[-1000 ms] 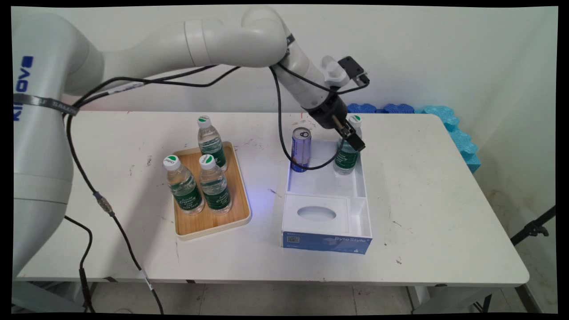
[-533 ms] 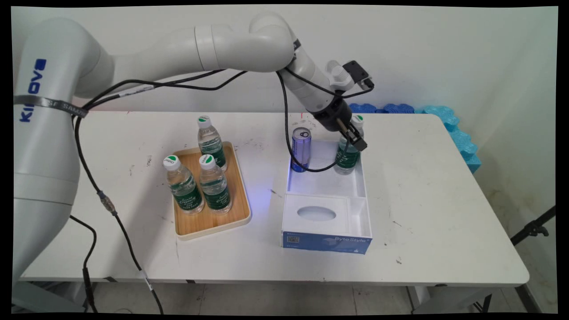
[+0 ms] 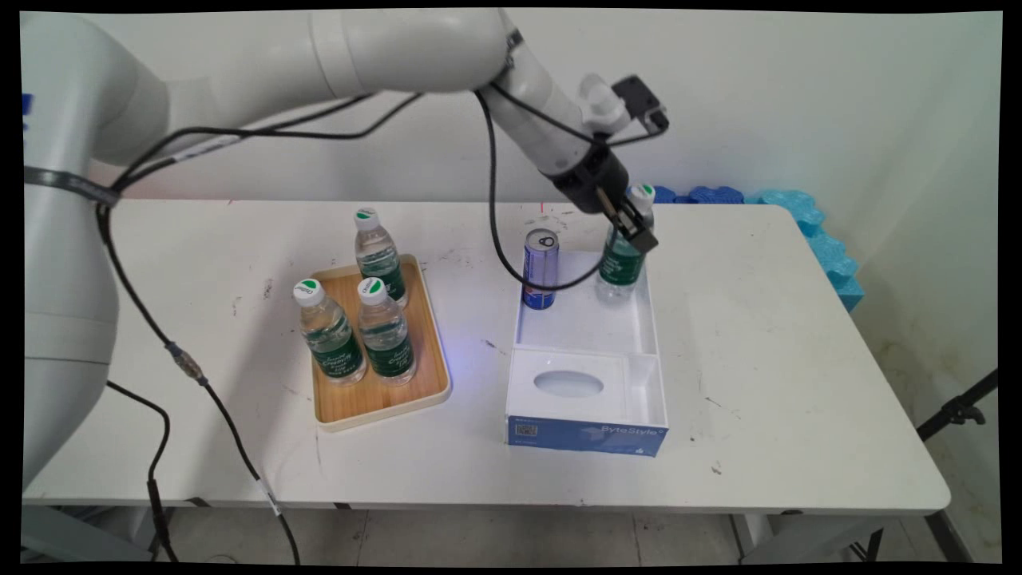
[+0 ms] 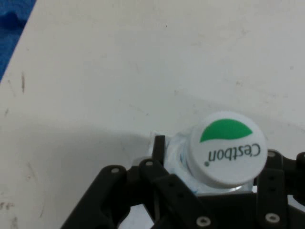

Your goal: Place the picked object on the tray

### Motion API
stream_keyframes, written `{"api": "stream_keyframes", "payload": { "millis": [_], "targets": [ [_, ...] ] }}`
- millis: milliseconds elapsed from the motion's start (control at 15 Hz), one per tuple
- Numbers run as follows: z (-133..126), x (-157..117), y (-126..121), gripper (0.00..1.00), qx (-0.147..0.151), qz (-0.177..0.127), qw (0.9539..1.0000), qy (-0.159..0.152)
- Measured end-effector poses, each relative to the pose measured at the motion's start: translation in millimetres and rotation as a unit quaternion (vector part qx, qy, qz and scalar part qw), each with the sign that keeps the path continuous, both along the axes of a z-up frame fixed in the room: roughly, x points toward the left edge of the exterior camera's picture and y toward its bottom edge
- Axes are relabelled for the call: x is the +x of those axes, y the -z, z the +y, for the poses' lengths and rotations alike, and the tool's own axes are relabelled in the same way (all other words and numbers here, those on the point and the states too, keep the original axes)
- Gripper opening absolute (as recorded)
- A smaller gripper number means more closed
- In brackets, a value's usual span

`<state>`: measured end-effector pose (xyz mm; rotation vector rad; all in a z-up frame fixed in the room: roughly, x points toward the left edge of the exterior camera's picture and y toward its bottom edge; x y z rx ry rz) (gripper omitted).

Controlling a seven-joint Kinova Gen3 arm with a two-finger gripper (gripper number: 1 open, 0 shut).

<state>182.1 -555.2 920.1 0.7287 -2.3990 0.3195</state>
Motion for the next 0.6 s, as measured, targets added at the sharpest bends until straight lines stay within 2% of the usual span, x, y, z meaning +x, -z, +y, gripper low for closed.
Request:
{"api": "stream_keyframes", "payload": {
  "millis": [200,600],
  "targets": [
    [18.2,19.3,-41.2,0.0,-0.012,0.004,0.9999,0.011],
    [62.9,85.9,-119.4,0.0,-0.02,0.008,0.9996,0.018]
  ]
}}
